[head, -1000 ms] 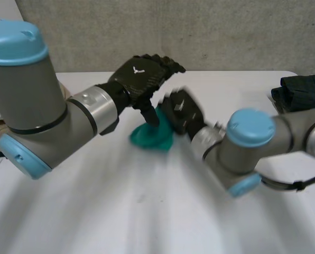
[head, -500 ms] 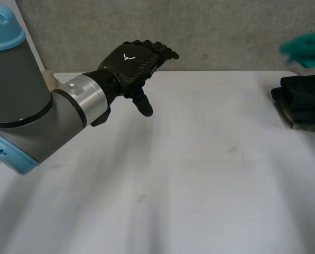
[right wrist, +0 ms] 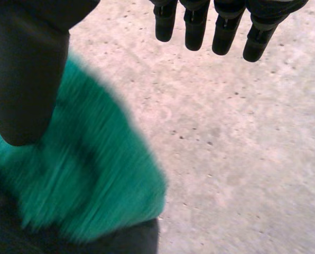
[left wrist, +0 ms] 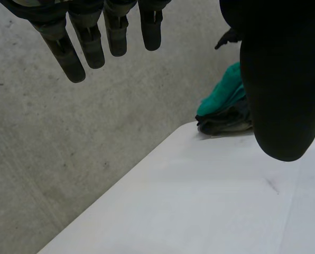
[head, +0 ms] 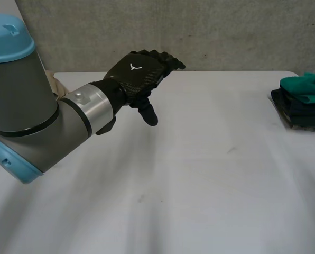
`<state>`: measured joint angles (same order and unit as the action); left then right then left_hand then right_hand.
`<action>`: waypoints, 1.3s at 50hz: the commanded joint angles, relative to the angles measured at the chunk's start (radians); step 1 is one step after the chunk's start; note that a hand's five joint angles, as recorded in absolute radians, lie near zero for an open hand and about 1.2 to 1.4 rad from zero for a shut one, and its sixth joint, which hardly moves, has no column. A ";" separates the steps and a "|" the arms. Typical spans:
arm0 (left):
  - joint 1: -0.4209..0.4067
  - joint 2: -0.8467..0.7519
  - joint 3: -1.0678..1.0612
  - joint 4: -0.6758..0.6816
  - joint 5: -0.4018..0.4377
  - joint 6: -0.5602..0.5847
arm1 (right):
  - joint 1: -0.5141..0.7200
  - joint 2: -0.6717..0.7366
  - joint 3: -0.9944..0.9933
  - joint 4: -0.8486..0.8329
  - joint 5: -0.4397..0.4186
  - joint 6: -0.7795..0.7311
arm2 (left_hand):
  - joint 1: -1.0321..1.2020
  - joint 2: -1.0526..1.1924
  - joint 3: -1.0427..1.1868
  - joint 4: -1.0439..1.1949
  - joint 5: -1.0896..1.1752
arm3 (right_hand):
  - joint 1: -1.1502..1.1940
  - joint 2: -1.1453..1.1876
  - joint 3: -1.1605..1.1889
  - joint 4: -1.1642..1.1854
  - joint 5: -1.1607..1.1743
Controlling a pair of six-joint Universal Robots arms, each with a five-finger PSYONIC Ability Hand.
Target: Fold the laundry.
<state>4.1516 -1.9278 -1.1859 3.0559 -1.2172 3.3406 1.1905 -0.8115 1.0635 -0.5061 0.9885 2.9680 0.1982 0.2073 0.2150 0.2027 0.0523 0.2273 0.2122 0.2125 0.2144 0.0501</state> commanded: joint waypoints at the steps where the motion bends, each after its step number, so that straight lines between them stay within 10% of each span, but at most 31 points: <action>1: -0.018 0.041 -0.001 -0.003 0.001 -0.007 | -0.074 -0.158 -0.014 0.263 0.136 -0.046 | 0.009 0.000 -0.007 0.005 -0.019 | -0.053 -0.038 -0.038 -0.040 -0.050; 11: -0.013 0.113 0.049 0.015 0.002 -0.087 | 0.053 -0.362 -0.028 0.307 0.390 -0.287 | 0.012 0.003 -0.004 0.008 -0.016 | -0.053 -0.038 -0.038 -0.040 -0.050; 19: 0.079 0.208 0.083 0.030 -0.109 -0.101 | 0.423 -0.474 0.170 0.069 0.339 -0.288 | 0.021 0.012 0.004 0.017 -0.007 | -0.053 -0.038 -0.038 -0.040 -0.050; 27: 0.409 0.204 0.019 0.032 -0.245 0.061 | 0.632 -0.482 0.404 0.017 0.219 -0.291 | 0.004 -0.005 -0.013 -0.001 -0.025 | -0.053 -0.038 -0.038 -0.040 -0.050; 36: 0.593 -0.155 0.037 0.145 -0.234 0.407 | 0.681 -0.422 0.533 0.126 0.220 -0.342 | 0.004 -0.005 -0.013 -0.001 -0.025 | -0.053 -0.038 -0.038 -0.040 -0.050; 49: 0.690 -0.585 0.285 0.317 -0.015 0.376 | 0.672 -0.396 0.677 0.143 0.220 -0.406 | 0.006 -0.003 -0.010 0.002 -0.022 | -0.053 -0.038 -0.038 -0.040 -0.050; 52: 0.690 -0.631 0.331 0.320 -0.018 0.369 | 0.672 -0.396 0.699 0.141 0.219 -0.408 | 0.337 0.328 0.320 0.332 0.308 | -0.053 -0.038 -0.038 -0.040 -0.050; 55: 0.679 -0.629 0.330 0.339 -0.019 0.347 | 0.672 -0.396 0.724 0.143 0.217 -0.408 | 1.195 1.186 1.178 1.190 1.166 | -0.053 -0.038 -0.038 -0.040 -0.050; 65: 0.549 -0.286 0.140 0.441 -0.108 0.191 | 0.640 -0.409 0.734 0.141 0.225 -0.411 | 1.198 1.189 1.181 1.194 1.169 | -0.053 -0.038 -0.038 -0.040 -0.050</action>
<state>4.7907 -2.4582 -0.9004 3.4208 -1.2726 3.6275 1.8506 -1.2091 1.7998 -0.3649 1.2070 2.5583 1.0569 1.1778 1.1379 1.1840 0.8784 0.2273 0.2093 0.2125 0.2142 0.0499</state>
